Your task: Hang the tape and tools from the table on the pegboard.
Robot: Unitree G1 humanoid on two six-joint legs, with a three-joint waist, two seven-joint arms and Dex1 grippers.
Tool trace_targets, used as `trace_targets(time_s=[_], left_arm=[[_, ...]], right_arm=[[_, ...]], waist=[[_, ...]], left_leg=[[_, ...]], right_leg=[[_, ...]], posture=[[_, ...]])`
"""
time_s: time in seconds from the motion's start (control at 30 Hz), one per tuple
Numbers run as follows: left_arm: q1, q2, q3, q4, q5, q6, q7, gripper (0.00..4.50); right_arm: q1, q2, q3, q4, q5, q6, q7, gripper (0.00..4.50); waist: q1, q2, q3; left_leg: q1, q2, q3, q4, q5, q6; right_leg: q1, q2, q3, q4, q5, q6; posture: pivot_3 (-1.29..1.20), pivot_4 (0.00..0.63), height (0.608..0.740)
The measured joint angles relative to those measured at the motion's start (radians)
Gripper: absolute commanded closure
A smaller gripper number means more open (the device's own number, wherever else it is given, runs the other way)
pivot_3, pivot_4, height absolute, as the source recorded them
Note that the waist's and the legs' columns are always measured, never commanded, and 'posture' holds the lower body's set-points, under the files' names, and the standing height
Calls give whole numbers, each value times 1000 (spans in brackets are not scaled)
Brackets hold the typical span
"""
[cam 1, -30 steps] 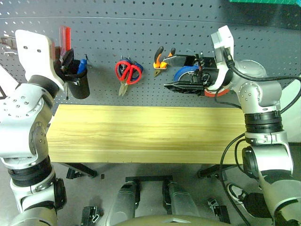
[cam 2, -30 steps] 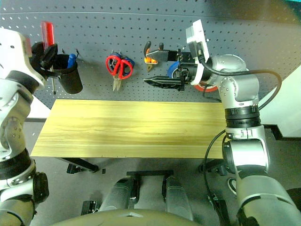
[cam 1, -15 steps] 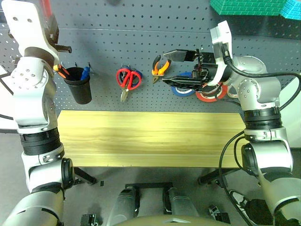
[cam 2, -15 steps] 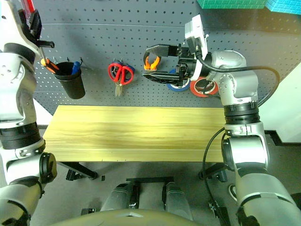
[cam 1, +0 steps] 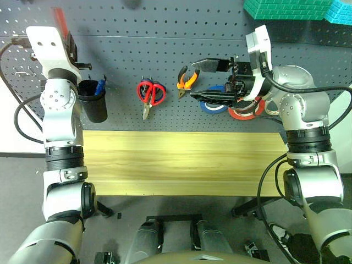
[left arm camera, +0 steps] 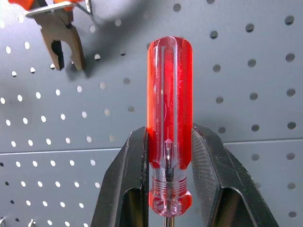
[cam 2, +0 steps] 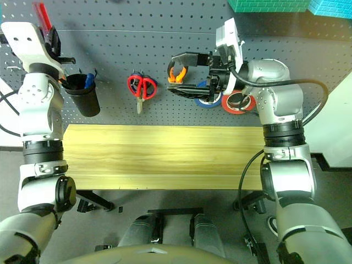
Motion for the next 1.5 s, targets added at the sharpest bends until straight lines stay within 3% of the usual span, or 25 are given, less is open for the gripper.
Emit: trace_targets(time_s=[0.17,0.53,0.67,0.97,1.07,1.23,1.37,1.5], left_arm=[[115,-17,-23,11,3,10,-19,3619],[147,-14,-24,-53,-13,53,-38,108],[183,27,-17,-178,-66,115,-120,45],[364,161,-14,-561,-359,387,-435,45],[428,249,10,-609,-463,465,-565,45],[550,306,28,-626,-613,508,-784,45],[632,323,-9,-598,-609,458,-920,45],[649,299,-109,-450,-462,278,-965,45]], right_arm=[[13,-6,2,-5,-13,-2,-6,0],[14,-8,2,-16,-15,-3,-15,0],[14,-8,2,-16,-14,-4,-19,0],[26,-37,-2,-15,-12,9,-14,0],[72,-62,-2,-16,-5,34,-3,0],[132,-79,7,-30,1,90,13,0],[207,-77,39,-79,5,137,16,0],[273,-80,97,-97,-44,109,7,0]], waist=[[-1,2,-1],[-2,2,-2],[-3,2,-2],[-1,2,-3],[-3,4,-4],[-3,6,-4],[0,7,-2],[1,11,0]], left_leg=[[1,0,0,0,0,1],[1,1,0,0,-1,1],[1,1,0,0,-1,1],[1,1,1,1,-1,1],[2,2,3,0,-1,1],[2,3,4,0,-1,2],[2,5,6,0,-2,2],[2,10,13,0,-3,4]], right_leg=[[0,0,2,1,0,0],[0,0,2,1,0,0],[0,0,2,1,0,0],[0,-1,2,1,-2,-4],[0,0,2,1,-3,-5],[0,0,2,1,-5,-8],[0,0,2,1,-6,-9],[0,-2,2,0,-7,-10]], posture=[[16,49,731],[20,50,731],[25,49,731],[43,55,731],[43,67,731],[36,102,731],[27,139,731],[17,187,731]])
